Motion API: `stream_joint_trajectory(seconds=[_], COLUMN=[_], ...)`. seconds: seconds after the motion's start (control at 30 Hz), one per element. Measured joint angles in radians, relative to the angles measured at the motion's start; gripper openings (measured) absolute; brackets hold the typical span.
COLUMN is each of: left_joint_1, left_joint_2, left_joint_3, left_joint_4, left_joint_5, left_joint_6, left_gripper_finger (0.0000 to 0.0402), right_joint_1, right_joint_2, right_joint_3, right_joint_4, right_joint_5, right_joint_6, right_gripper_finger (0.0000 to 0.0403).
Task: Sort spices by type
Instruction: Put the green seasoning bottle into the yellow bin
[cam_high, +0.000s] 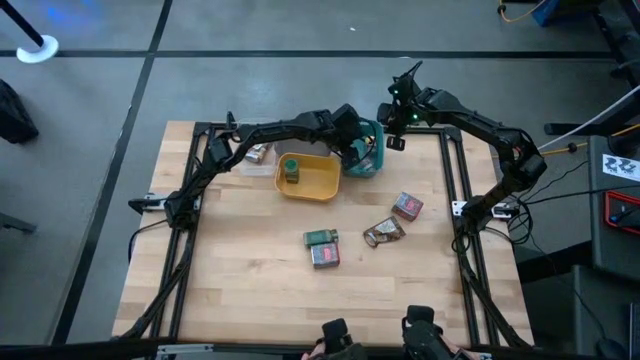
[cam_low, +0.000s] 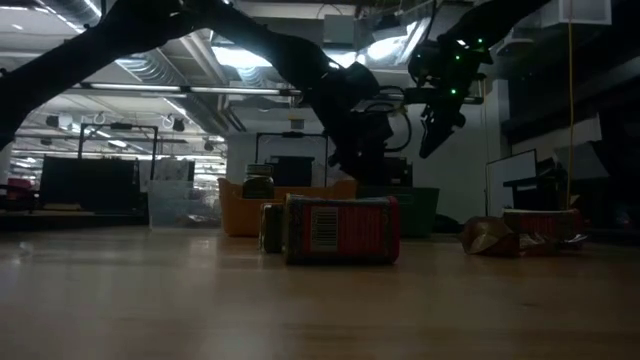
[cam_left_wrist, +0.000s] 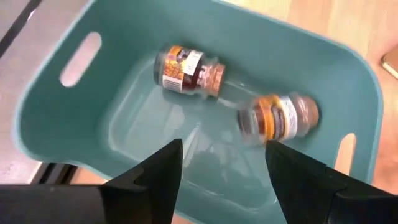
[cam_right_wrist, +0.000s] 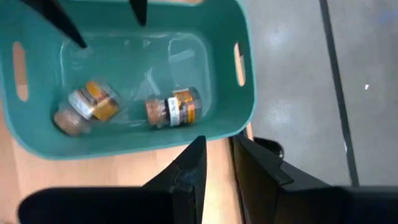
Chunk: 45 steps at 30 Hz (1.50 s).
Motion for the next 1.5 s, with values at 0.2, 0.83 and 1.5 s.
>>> stream_joint_trajectory(seconds=[0.2, 0.83, 1.5], left_joint_1=[-0.005, -0.307, -0.462], left_joint_2=[-0.007, -0.007, -0.007], left_joint_3=[0.095, 0.201, -0.027], left_joint_4=[-0.105, -0.885, -0.677], left_joint_5=[0.000, 0.102, 0.081], left_joint_6=[0.000, 0.089, -0.110], left_gripper_finger=[0.0212, 0.0198, 0.0198], right_joint_1=[0.000, 0.001, 0.000], right_joint_2=[0.000, 0.000, 0.000], right_joint_3=[0.000, 0.000, 0.000], right_joint_4=[-0.030, -0.061, -0.055], right_joint_5=[-0.009, -0.079, -0.079], right_joint_6=[0.000, 0.077, 0.097], right_gripper_finger=[0.0083, 0.0083, 0.0083])
